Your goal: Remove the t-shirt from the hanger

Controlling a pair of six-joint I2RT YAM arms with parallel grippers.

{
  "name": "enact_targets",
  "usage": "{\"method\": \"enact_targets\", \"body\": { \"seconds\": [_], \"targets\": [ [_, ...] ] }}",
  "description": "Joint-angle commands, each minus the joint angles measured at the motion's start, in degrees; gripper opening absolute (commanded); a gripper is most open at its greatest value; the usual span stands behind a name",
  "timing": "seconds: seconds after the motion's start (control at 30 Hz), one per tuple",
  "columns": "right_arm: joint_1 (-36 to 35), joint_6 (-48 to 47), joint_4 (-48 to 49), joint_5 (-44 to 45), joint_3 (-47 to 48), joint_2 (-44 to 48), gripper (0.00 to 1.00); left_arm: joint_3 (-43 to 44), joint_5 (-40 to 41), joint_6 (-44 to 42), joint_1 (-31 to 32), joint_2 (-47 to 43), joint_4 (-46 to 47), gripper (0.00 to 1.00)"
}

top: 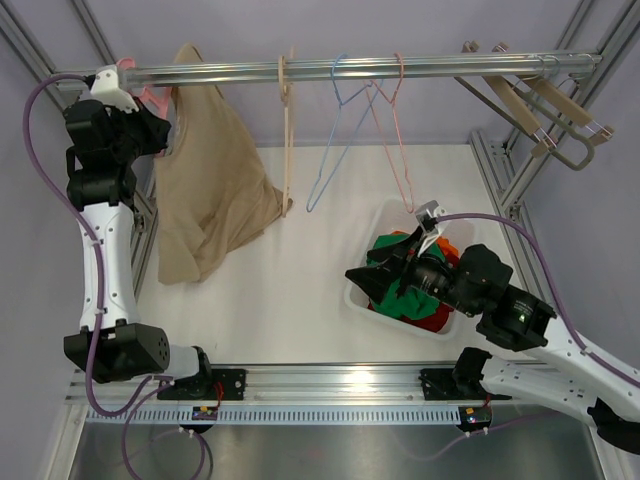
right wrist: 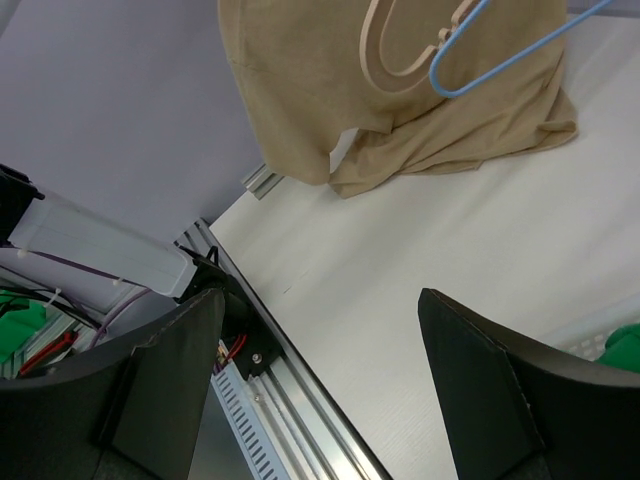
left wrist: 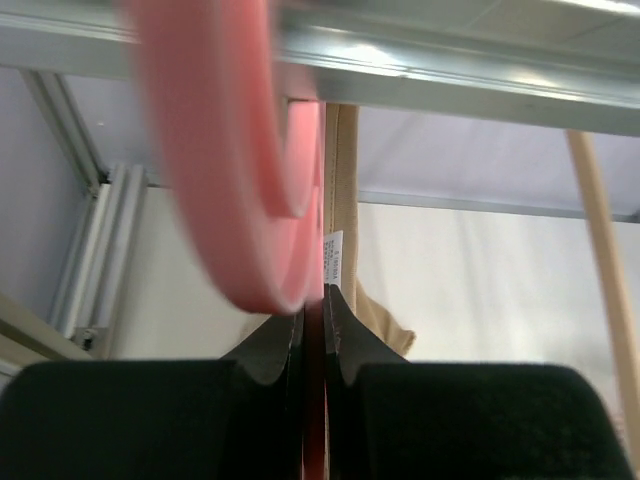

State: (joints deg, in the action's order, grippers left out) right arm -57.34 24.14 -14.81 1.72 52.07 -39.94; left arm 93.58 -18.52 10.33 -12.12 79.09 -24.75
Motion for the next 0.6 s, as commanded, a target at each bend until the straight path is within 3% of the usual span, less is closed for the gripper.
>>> {"method": "enact_targets", "body": {
  "seconds": [0.0, 0.13, 0.3, 0.4, 0.57],
  "targets": [
    [0.2, -2.3, 2.2, -3.4, 3.6, -1.4, 0.88, 6.3, -5.3, 4.5, 0.3, -4.3, 9.7, 0.00],
    [0.1, -1.9, 4.2, -3.6, 3.1, -3.3, 0.88, 7.1, -5.9, 4.7, 0.4, -6.1, 10.3, 0.00],
    [-0.8, -1.7, 6.5, -5.5, 3.4, -7.2, 0.89, -3.2, -3.8, 7.2, 0.7, -11.9, 14.2, 0.00],
    [-5.0, -3.0, 7.1, -2.5, 5.1, -10.8, 0.93, -11.9, -2.4, 10.4, 1.3, -18.2, 16.0, 0.00],
    [-17.8, -7.2, 8.2, 6.8, 9.9, -19.7, 0.97, -21.4, -1.4, 18.3, 3.2, -28.5, 15.9, 0.00]
  ]
}}
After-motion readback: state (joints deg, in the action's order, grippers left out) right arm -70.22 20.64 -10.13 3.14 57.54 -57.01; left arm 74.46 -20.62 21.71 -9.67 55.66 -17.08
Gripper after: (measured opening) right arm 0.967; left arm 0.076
